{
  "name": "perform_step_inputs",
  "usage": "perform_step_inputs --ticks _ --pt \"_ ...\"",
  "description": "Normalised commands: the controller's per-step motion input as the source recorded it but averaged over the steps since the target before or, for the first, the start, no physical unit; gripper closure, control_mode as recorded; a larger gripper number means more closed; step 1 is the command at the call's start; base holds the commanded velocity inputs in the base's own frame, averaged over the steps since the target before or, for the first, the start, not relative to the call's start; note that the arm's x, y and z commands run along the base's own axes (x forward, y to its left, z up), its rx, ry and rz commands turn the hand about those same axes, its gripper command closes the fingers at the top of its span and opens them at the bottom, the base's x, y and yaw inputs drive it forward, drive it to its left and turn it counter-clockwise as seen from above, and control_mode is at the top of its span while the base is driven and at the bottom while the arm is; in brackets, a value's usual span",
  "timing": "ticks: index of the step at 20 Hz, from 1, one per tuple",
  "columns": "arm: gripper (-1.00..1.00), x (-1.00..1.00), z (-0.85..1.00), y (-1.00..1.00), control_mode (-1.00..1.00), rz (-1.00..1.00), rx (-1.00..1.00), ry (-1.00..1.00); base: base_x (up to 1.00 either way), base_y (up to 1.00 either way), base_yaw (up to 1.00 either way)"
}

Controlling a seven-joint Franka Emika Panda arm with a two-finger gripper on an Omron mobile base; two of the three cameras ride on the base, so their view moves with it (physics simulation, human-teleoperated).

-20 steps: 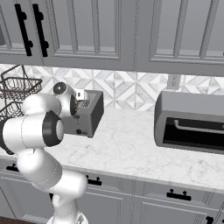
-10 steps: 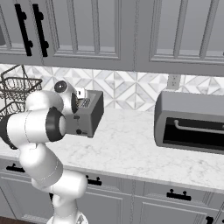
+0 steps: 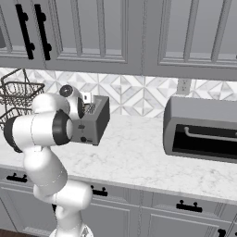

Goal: Start the toaster. Once the lever pops up, take the bread to the plate on the dining counter.

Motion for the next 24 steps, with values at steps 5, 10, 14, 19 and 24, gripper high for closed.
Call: perform_step_inputs --ticks 5,10,14,19,24 --pt "1.00 0.00 0.00 0.00 -1.00 0.00 0.00 0.00 0.00 0.00 0.00" --pt "1.00 0.00 0.00 0.00 -1.00 0.00 0.00 0.00 0.00 0.00 0.00" --pt "1.00 -0.03 0.00 0.00 -1.00 0.00 0.00 0.00 0.00 0.00 0.00" --pt "1.00 -0.16 0.14 0.00 -1.00 0.00 0.00 -0.01 0.00 0.00 0.00" --pt "1.00 -0.12 0.18 0.00 -1.00 0.00 0.00 -0.01 0.00 0.00 0.00"
